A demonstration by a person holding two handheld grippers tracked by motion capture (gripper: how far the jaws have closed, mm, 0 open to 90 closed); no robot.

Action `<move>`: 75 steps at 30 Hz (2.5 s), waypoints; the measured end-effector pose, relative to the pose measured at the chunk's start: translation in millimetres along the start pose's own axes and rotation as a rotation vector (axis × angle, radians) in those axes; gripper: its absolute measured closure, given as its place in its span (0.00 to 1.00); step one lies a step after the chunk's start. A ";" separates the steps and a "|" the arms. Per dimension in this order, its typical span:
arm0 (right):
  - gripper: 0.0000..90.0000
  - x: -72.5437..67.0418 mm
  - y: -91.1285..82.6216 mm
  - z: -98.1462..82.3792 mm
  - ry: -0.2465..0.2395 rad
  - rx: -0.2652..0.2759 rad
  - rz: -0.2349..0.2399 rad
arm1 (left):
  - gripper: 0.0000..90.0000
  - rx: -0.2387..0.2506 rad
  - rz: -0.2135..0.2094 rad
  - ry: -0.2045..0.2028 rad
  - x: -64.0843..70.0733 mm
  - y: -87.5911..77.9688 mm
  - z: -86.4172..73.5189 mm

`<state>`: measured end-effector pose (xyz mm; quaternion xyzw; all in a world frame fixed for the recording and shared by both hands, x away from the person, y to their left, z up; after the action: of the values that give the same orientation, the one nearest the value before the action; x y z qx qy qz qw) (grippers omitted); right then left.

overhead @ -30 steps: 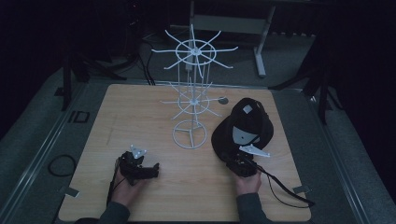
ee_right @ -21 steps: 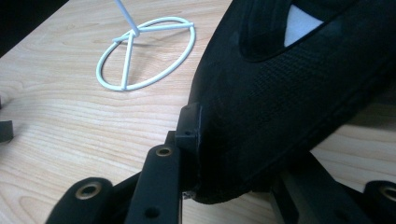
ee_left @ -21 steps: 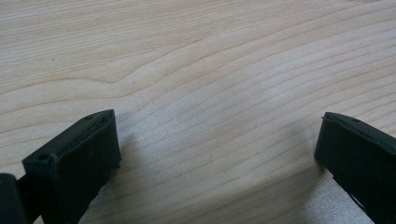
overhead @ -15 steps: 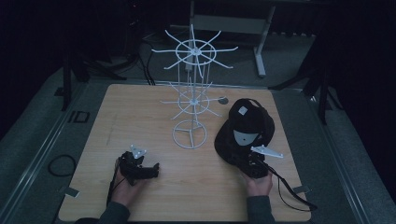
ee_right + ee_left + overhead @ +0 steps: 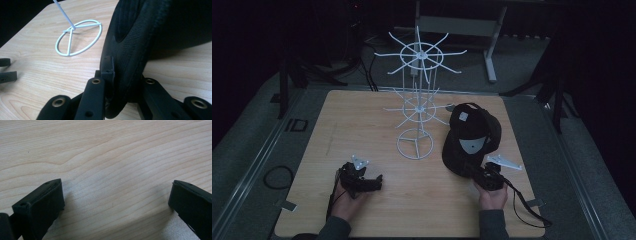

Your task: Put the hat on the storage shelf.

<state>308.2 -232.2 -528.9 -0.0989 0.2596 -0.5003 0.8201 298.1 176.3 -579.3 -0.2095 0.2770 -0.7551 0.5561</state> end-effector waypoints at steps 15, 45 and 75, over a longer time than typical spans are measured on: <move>0.96 -3.2 -4.7 1.7 -0.009 0.039 -0.010 | 0.00 0.000 0.000 0.001 0.0 0.0 0.0; 0.96 -1.2 -12.3 19.5 -0.078 0.069 -0.048 | 0.00 -0.001 -0.001 0.002 -0.1 0.1 0.2; 0.96 -6.5 -15.9 39.4 -0.107 0.103 -0.052 | 0.00 0.002 -0.002 0.001 0.1 0.5 0.3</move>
<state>314.3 -238.0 -486.8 -0.0898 0.1865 -0.5280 0.8236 298.6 176.1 -579.4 -0.2086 0.2762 -0.7561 0.5554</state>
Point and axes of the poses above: each handheld gripper's, and its own axes: y roughly forward along the jaws, z roughly out of its top, x roughly to its right, the point moved 1 cm from there along y, roughly forward along the jaws, and after that the axes turned 6 degrees about x, right-handed, at the moved point
